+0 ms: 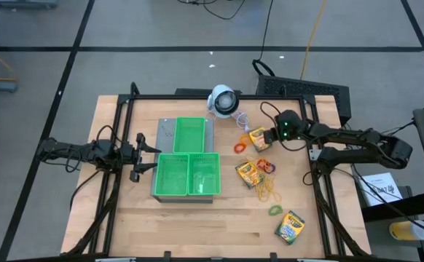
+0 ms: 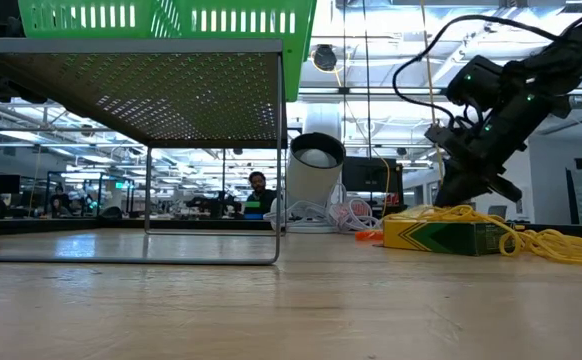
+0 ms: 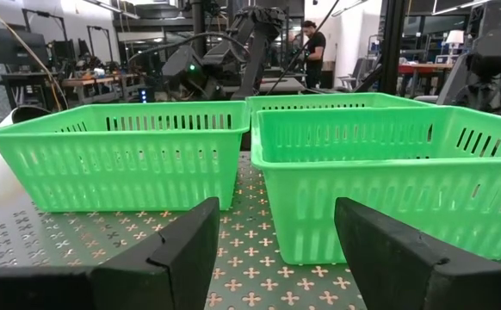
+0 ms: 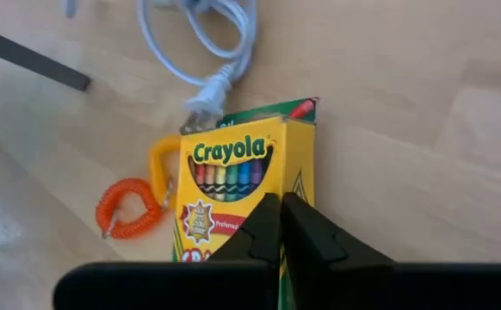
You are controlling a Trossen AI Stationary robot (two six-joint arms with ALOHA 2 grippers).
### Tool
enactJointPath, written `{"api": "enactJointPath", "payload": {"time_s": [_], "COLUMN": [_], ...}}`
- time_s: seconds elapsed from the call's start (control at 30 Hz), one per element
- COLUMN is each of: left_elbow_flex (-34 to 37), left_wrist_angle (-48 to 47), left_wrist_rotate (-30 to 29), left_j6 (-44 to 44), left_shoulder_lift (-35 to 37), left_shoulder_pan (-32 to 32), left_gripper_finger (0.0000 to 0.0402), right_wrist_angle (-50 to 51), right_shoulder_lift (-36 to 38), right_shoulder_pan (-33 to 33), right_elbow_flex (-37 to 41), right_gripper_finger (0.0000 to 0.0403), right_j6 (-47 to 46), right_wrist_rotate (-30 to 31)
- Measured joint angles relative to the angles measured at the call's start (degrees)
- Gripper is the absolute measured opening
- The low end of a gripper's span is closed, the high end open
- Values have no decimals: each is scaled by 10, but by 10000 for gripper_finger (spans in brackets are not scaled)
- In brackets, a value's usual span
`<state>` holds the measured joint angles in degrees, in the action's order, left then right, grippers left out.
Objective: Pick & Place Office Desk Supplies
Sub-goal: Put the crayon box into the top green basket on the shelf
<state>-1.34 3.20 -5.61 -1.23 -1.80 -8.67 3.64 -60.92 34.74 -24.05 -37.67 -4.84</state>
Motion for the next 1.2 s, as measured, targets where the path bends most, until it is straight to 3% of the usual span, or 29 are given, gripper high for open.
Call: {"api": "enactJointPath", "payload": {"time_s": [0.67,1.2], "left_elbow_flex": [0,0], "left_wrist_angle": [0,0], "left_wrist_rotate": [0,0], "left_j6": [0,0], "left_shoulder_lift": [0,0], "left_shoulder_pan": [0,0], "left_gripper_finger": [241,241], "right_wrist_angle": [-26,-183], "right_shoulder_lift": [201,235], "right_shoulder_pan": [0,0], "right_elbow_flex": [-1,-1], "right_gripper_finger": [1,1], "right_j6": [24,46], "right_wrist_rotate": [-34,-174]}}
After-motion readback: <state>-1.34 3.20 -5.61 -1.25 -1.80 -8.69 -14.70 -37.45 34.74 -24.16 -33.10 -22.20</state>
